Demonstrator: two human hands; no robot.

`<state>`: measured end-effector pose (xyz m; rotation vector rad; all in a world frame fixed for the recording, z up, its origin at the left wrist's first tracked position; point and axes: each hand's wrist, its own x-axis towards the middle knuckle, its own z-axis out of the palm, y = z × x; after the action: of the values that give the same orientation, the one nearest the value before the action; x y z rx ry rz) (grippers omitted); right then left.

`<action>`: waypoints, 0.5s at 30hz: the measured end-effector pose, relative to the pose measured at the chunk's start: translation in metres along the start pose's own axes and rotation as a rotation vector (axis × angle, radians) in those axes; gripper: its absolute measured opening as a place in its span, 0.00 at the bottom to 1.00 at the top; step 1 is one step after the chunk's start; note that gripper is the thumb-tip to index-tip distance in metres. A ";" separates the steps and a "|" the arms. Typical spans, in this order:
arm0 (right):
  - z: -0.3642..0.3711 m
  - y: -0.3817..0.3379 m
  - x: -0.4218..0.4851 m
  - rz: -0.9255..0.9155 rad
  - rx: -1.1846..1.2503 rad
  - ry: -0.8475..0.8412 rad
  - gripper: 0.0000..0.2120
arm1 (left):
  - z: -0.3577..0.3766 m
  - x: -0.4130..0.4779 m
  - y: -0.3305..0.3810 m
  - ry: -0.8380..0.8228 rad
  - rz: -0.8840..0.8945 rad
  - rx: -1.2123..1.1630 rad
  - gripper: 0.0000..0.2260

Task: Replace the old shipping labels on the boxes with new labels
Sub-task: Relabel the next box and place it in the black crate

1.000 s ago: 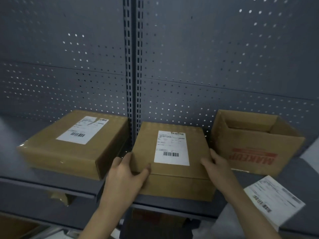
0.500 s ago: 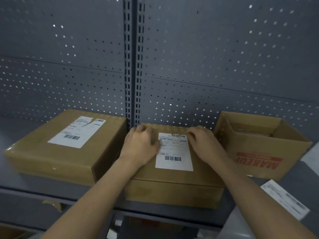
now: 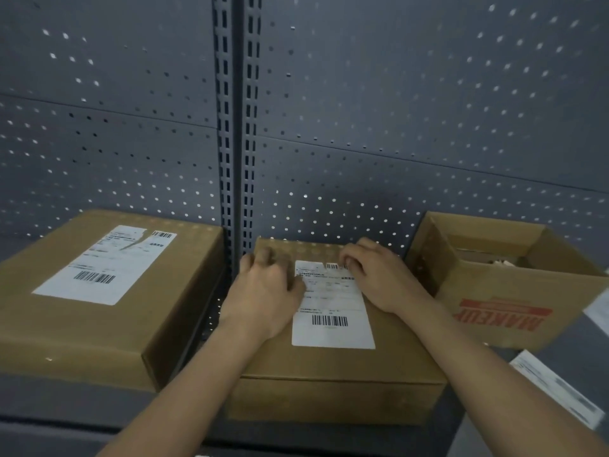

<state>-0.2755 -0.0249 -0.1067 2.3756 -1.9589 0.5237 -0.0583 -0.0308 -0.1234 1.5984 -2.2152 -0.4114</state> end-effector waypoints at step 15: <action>0.002 -0.005 0.004 -0.005 -0.085 -0.038 0.08 | -0.003 -0.003 0.003 0.018 -0.001 -0.027 0.16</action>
<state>-0.2694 -0.0282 -0.1063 2.3557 -1.9478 0.3896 -0.0587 -0.0274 -0.1197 1.5832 -2.1866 -0.4238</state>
